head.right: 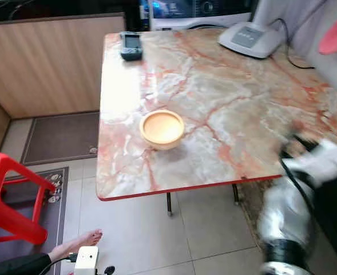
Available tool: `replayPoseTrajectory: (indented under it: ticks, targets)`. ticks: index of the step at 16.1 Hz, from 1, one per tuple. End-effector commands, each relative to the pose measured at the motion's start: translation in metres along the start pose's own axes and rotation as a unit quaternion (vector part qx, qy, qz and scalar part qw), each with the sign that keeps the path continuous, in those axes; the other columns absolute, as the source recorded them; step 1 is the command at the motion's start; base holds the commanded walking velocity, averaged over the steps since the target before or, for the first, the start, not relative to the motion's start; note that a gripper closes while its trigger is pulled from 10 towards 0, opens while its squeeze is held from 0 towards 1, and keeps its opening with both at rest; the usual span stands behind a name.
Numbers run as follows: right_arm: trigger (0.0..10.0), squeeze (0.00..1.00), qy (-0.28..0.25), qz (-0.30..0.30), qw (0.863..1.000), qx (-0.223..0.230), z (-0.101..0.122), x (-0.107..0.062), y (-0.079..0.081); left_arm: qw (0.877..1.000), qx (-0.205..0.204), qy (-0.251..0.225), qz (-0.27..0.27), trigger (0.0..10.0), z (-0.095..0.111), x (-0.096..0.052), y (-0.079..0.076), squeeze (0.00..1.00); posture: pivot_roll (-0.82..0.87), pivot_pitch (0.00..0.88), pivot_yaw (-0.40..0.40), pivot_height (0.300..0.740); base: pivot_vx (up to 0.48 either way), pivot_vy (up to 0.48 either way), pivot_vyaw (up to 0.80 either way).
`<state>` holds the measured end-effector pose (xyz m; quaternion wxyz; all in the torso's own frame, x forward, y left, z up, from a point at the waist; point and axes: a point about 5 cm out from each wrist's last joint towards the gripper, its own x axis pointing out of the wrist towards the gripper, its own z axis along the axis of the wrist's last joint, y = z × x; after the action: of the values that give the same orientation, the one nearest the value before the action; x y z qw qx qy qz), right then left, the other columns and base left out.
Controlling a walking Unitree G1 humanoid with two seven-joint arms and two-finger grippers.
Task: Restocking fridge
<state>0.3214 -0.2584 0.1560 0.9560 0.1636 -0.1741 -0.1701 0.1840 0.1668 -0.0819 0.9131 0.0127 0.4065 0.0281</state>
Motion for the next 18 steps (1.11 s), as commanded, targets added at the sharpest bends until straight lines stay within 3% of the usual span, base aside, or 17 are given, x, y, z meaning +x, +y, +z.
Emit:
replayPoseTrajectory:
  ticks: [1, 3, 5, 8, 10, 11, 12, 13, 16, 17, 18]
  targets:
    - [10.0, 0.00, 0.031, 0.094, 0.995, 0.022, -0.002, -0.003, 0.027, 1.000, -0.002, 0.023, -0.001, 10.0, -0.011, -0.003, 0.000, 0.00, 0.09, 0.166, -0.049, 0.740, 0.000, 0.000, 0.00]
    - [10.0, 0.00, 0.037, 0.155, 0.987, 0.004, -0.003, -0.006, 0.045, 1.000, -0.003, 0.023, 0.000, 10.0, -0.011, -0.003, -0.001, 0.00, 0.09, 0.169, -0.054, 0.740, 0.000, 0.000, 0.00]
    - [10.0, 0.00, 0.045, 0.197, 0.979, 0.029, 0.003, -0.007, 0.054, 1.000, -0.005, 0.023, 0.001, 10.0, -0.011, -0.003, -0.001, 0.00, 0.09, 0.172, -0.054, 0.740, 0.000, 0.000, 0.00]
    - [10.0, 0.00, 0.080, 0.321, 0.943, 0.021, 0.005, -0.021, 0.076, 1.000, -0.006, 0.025, 0.001, 10.0, -0.012, -0.003, -0.002, 0.00, 0.09, 0.175, -0.057, 0.740, 0.000, 0.000, 0.00]
    - [10.0, 0.00, 0.100, 0.368, 0.924, 0.014, 0.003, -0.028, 0.084, 1.000, -0.008, 0.026, 0.000, 10.0, -0.012, -0.003, -0.001, 0.00, 0.09, 0.174, -0.056, 0.740, 0.000, 0.000, 0.00]
    - [10.0, 0.29, 0.112, 0.420, 0.901, 0.002, 0.003, -0.038, 0.096, 1.000, -0.007, 0.026, 0.000, 10.0, -0.012, -0.003, -0.001, 0.00, 0.09, 0.174, -0.054, 0.740, 0.000, 0.000, 0.00]
    - [10.0, 0.69, 0.118, 0.433, 0.894, -0.002, 0.003, -0.041, 0.099, 1.000, -0.007, 0.026, 0.000, 10.0, -0.012, -0.003, -0.001, 0.00, 0.09, 0.174, -0.054, 0.740, 0.000, 0.000, 0.00]
    - [10.0, 1.00, 0.123, 0.453, 0.883, -0.016, 0.002, -0.047, 0.108, 1.000, -0.007, 0.026, -0.001, 10.0, -0.012, -0.003, -0.001, 0.00, 0.09, 0.174, -0.053, 0.740, 0.000, 0.000, 0.00]
    - [10.0, 1.00, 0.125, 0.476, 0.870, -0.024, 0.007, -0.061, 0.144, 1.000, -0.005, 0.025, -0.001, 10.0, -0.012, -0.003, 0.000, 0.00, 0.09, 0.174, -0.052, 0.740, 0.000, 0.000, 0.00]
    - [10.0, 0.63, 0.123, 0.495, 0.859, -0.037, 0.008, -0.068, 0.155, 1.000, -0.005, 0.025, 0.000, 10.0, -0.012, -0.003, 0.000, 0.00, 0.09, 0.175, -0.051, 0.740, 0.000, 0.000, 0.00]
    - [10.0, 0.00, 0.125, 0.508, 0.851, -0.040, 0.009, -0.074, 0.162, 1.000, -0.005, 0.025, 0.000, 10.0, -0.012, -0.003, 0.000, 0.00, 0.09, 0.175, -0.052, 0.740, 0.000, 0.000, 0.00]
